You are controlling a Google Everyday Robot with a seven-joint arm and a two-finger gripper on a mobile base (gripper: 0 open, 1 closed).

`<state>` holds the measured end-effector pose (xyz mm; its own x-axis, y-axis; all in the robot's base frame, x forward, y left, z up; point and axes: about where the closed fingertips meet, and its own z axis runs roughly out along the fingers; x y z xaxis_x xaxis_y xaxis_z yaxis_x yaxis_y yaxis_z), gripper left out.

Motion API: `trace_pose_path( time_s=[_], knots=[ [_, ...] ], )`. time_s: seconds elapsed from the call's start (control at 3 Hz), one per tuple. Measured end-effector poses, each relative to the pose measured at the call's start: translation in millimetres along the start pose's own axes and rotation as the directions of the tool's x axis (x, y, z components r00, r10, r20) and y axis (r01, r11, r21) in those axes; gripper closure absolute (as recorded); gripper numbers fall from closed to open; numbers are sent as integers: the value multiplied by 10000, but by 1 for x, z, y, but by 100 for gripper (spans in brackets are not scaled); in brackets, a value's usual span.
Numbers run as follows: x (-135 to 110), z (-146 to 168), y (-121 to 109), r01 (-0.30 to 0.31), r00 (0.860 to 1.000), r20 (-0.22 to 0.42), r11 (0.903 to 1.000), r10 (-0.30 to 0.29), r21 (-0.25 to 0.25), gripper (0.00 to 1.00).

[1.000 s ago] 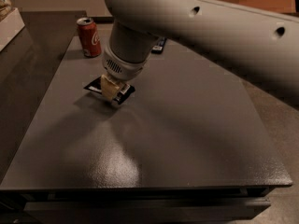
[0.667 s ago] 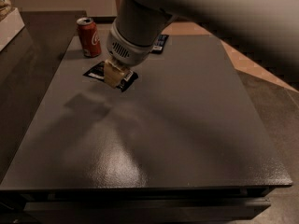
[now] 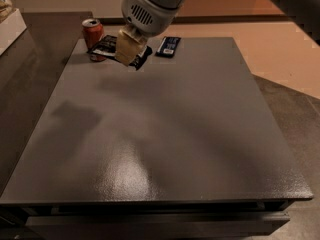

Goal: Pick rxbar chocolate

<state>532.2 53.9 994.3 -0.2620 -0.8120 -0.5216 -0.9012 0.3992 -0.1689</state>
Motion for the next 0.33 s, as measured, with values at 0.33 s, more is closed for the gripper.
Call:
trace_pose_path(
  time_s=[0.33],
  knots=[
    [0, 0, 0, 1, 10000, 1, 10000, -1, 1, 100]
  ],
)
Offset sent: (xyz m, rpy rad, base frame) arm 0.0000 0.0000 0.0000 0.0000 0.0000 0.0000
